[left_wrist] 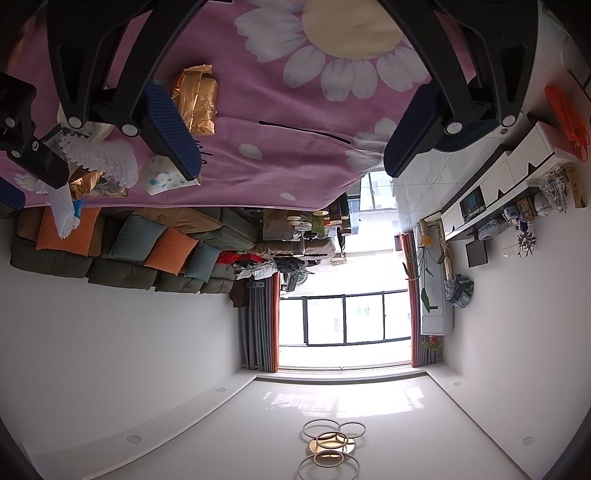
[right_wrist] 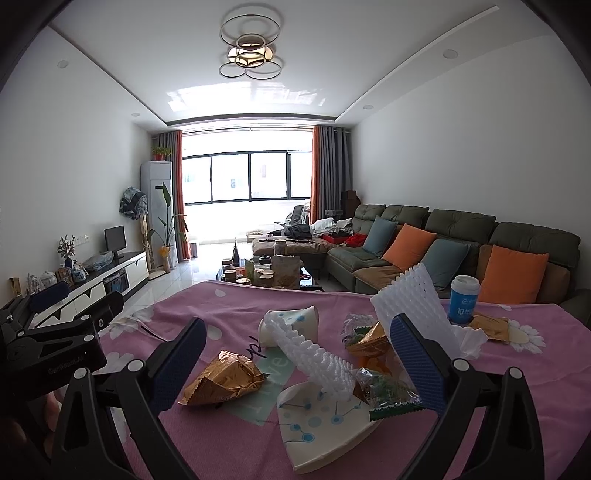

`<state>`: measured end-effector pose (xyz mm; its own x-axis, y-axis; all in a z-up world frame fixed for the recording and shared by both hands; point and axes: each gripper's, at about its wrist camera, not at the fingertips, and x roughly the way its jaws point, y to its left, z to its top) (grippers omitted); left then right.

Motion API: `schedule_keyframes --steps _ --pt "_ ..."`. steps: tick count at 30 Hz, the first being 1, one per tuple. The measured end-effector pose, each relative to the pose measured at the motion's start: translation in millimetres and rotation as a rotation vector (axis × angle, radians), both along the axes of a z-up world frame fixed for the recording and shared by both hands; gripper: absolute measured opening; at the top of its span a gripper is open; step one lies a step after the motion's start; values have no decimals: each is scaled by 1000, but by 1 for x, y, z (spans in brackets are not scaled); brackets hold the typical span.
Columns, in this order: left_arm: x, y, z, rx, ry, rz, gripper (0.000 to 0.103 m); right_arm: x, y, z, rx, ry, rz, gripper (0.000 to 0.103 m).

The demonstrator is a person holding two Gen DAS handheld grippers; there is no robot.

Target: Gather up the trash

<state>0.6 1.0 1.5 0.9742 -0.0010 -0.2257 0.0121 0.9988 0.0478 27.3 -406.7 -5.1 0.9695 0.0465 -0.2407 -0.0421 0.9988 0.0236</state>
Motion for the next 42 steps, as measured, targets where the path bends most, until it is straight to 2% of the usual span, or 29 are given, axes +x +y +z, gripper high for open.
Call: schedule_keyframes --steps 42 --pt "-1 -3 5 -8 -6 -3 98 2 -4 3 9 -8 1 96"
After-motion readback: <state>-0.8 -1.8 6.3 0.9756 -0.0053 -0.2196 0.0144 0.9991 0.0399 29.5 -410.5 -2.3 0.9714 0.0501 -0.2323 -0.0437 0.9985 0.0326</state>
